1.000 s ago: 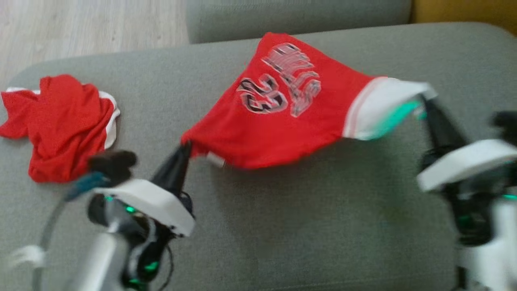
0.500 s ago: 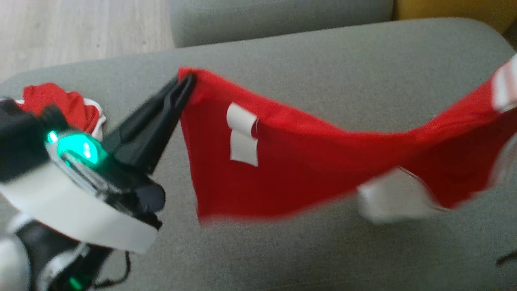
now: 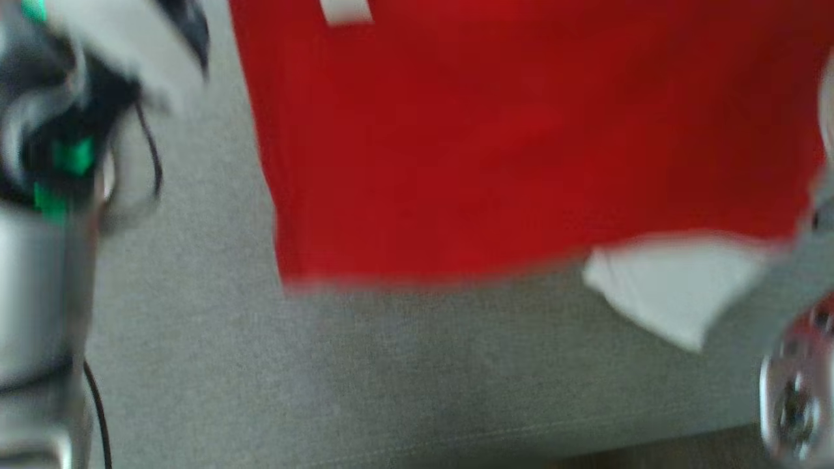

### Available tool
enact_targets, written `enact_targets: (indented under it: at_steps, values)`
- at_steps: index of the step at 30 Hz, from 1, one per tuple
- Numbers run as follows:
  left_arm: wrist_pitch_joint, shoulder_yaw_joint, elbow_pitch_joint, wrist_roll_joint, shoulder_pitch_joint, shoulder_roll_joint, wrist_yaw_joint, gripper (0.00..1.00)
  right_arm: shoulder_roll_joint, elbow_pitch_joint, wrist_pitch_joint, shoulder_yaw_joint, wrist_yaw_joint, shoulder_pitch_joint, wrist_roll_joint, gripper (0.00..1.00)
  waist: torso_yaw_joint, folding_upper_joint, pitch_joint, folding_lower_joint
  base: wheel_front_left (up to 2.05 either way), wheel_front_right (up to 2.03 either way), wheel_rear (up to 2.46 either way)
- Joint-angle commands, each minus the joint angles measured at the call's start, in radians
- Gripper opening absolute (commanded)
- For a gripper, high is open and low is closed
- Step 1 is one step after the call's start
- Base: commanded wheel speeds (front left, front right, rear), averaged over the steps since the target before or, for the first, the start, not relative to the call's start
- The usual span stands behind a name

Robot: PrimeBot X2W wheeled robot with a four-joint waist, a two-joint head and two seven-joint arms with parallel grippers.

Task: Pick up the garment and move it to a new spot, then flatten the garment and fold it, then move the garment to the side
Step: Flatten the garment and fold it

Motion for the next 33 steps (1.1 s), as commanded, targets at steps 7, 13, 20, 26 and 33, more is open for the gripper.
enact_targets:
  at_steps: [7,13,20,26,33]
  values:
    - [-0.201,0.039,0.380,0.109,-0.364,-0.069,0.017,0.00,0.032,0.329,-0.194,-0.061,-0.001,-0.346,-0.088,0.00,0.011,0.0000,0.142,-0.0002,0.00,0.00,0.00]
    - [-0.435,0.004,0.608,0.197,-0.554,-0.140,-0.002,0.00,0.036,0.525,-0.361,-0.091,-0.001,-0.554,-0.068,0.00,-0.001,0.0000,0.229,-0.0002,0.00,0.00,0.00]
    - [-0.664,-0.023,0.743,0.197,-0.344,-0.171,-0.073,0.00,0.037,0.553,-0.481,0.045,-0.001,-0.219,0.108,0.00,-0.014,0.0000,0.150,-0.0002,0.00,0.00,0.00]
    - [-0.757,-0.043,0.713,0.166,-0.002,-0.185,-0.095,0.00,0.037,0.408,-0.503,0.075,-0.001,0.231,0.209,0.00,-0.006,0.0000,0.086,-0.0002,0.00,0.00,0.00]
    - [-0.773,-0.094,0.535,0.165,0.389,-0.173,-0.063,0.00,0.037,0.189,-0.480,0.079,-0.001,0.666,0.241,0.00,0.015,0.0000,-0.030,-0.0002,0.00,0.00,0.00]
